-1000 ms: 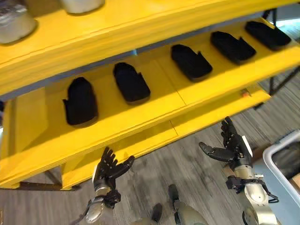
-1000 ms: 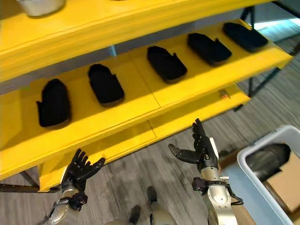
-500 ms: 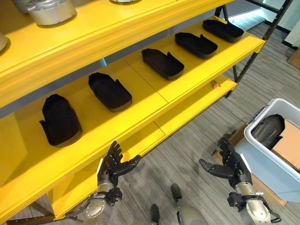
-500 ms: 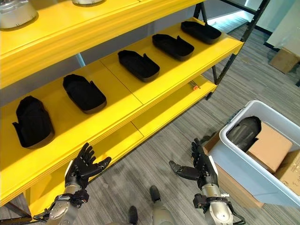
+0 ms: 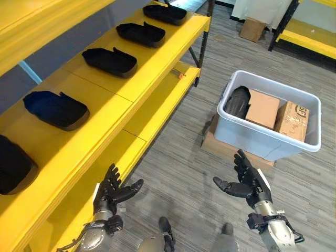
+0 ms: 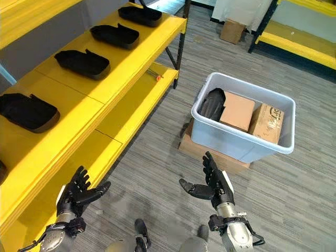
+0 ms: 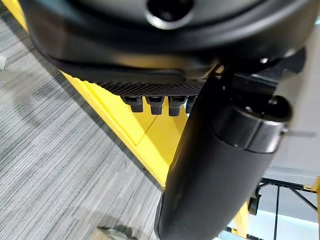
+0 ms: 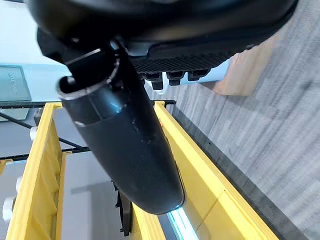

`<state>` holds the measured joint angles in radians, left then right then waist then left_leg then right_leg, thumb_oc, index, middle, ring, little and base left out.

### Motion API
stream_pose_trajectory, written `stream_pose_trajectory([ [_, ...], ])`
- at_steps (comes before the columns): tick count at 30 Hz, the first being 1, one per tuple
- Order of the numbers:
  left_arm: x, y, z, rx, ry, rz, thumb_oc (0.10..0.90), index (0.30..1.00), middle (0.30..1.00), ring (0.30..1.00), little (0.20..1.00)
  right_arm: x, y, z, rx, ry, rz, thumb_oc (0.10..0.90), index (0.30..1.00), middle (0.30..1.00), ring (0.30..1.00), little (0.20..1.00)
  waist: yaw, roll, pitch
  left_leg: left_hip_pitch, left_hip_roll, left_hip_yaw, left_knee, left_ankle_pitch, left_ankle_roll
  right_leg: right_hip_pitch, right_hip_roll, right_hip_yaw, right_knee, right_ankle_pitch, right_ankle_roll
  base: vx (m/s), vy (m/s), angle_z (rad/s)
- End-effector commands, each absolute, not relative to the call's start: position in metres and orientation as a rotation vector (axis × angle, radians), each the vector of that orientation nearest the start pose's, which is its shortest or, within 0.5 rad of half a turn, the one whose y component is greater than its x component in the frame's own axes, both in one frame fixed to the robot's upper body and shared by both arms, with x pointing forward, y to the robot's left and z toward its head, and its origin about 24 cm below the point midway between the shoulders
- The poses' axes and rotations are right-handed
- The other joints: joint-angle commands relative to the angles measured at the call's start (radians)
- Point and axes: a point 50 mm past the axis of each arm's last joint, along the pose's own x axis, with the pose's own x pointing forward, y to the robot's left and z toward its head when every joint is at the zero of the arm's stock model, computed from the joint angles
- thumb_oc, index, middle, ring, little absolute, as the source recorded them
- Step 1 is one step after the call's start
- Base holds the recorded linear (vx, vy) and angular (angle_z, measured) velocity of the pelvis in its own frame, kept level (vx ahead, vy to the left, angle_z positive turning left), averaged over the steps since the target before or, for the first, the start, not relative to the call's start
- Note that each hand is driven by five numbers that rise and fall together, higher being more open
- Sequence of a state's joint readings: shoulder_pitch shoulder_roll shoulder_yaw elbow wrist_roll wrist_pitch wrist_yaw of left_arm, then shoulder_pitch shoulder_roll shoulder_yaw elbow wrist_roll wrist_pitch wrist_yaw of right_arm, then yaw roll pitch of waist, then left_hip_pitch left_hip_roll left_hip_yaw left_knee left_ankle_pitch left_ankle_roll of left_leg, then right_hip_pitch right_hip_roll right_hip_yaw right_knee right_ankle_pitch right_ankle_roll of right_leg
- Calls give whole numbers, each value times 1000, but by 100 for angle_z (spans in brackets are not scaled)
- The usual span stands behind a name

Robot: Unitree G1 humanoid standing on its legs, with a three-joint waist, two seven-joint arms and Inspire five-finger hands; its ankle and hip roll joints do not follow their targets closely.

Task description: Move parts from the plastic box to the shelf.

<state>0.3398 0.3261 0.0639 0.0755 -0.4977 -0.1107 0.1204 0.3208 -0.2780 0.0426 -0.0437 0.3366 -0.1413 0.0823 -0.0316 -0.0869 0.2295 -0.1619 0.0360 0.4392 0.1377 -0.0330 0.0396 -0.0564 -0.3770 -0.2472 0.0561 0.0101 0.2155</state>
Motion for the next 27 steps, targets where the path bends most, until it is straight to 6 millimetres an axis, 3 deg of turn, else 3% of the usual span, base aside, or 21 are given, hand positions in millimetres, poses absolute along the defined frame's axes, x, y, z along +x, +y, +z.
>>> stream_pose_trajectory([
  [1, 172, 250, 17, -160, 68, 287, 900, 1000, 1000, 1000, 1000, 190, -229, 51, 5, -101, -29, 900, 1000, 1000, 1000, 1000, -31, 21, -58, 73, 83, -192, 62, -129, -42, -49, 102, 7, -72, 85, -37, 119, -161, -2],
  [13, 163, 241, 6, -181, 131, 247, 900, 1000, 1000, 1000, 1000, 182, -240, 55, -24, -88, -38, 900, 1000, 1000, 1000, 1000, -85, 62, -66, 160, 149, -141, -75, -50, -97, -79, 192, 64, -38, 16, -66, 60, -104, -27],
  [14, 169, 239, 12, -169, 100, 224, 900, 1000, 1000, 1000, 1000, 188, -238, 60, -26, -120, -30, 900, 1000, 1000, 1000, 1000, -97, 75, -46, 150, 174, -152, -41, -80, -101, -122, 214, 107, 52, -45, -77, 28, -113, -12],
  [19, 179, 233, 16, -182, 72, 207, 900, 1000, 1000, 1000, 1000, 194, -233, 66, -43, -155, -13, 900, 1000, 1000, 1000, 1000, -107, 70, -11, 112, 236, -157, 108, -79, -109, -174, 249, 133, 194, -131, -124, 4, -191, -14],
  [21, 179, 230, 14, -201, 80, 204, 900, 1000, 1000, 1000, 1000, 192, -235, 66, -68, -153, -23, 900, 1000, 1000, 1000, 1000, -93, 65, 17, 41, 290, -189, 309, 10, -128, -152, 287, 134, 215, -166, -175, 26, -301, 2],
  [22, 179, 230, 14, -201, 79, 203, 900, 1000, 1000, 1000, 1000, 192, -235, 66, -68, -153, -24, 900, 1000, 1000, 1000, 1000, -94, 69, 18, 34, 296, -195, 318, 9, -133, -153, 291, 131, 216, -167, -178, 13, -397, -10],
  [23, 181, 228, 17, -209, 67, 198, 900, 1000, 1000, 1000, 1000, 189, -237, 66, -77, -153, -45, 900, 1000, 1000, 1000, 1000, -78, 61, 69, -51, 326, -261, 487, 133, -143, -132, 326, 119, 265, -217, -238, 19, -314, -22],
  [25, 184, 228, 20, -196, 56, 200, 900, 1000, 1000, 1000, 1000, 189, -238, 67, -86, -155, -51, 900, 1000, 1000, 1000, 1000, -71, 57, 80, -85, 307, -288, 514, 125, -136, -135, 328, 118, 290, -239, -250, 22, -179, -8],
  [26, 185, 229, 21, -193, 49, 203, 900, 1000, 1000, 1000, 1000, 188, -238, 67, -82, -154, -57, 900, 1000, 1000, 1000, 1000, -67, 55, 87, -116, 276, -303, 507, 97, -126, -131, 323, 121, 289, -246, -251, 93, 44, -7],
  [27, 187, 229, 22, -202, 38, 218, 900, 1000, 1000, 1000, 1000, 189, -239, 65, -98, -148, -56, 900, 1000, 1000, 1000, 1000, -45, 58, 103, -182, 157, -353, 433, 18, -103, -109, 324, 148, 280, -246, -241, 19, 49, -5],
])
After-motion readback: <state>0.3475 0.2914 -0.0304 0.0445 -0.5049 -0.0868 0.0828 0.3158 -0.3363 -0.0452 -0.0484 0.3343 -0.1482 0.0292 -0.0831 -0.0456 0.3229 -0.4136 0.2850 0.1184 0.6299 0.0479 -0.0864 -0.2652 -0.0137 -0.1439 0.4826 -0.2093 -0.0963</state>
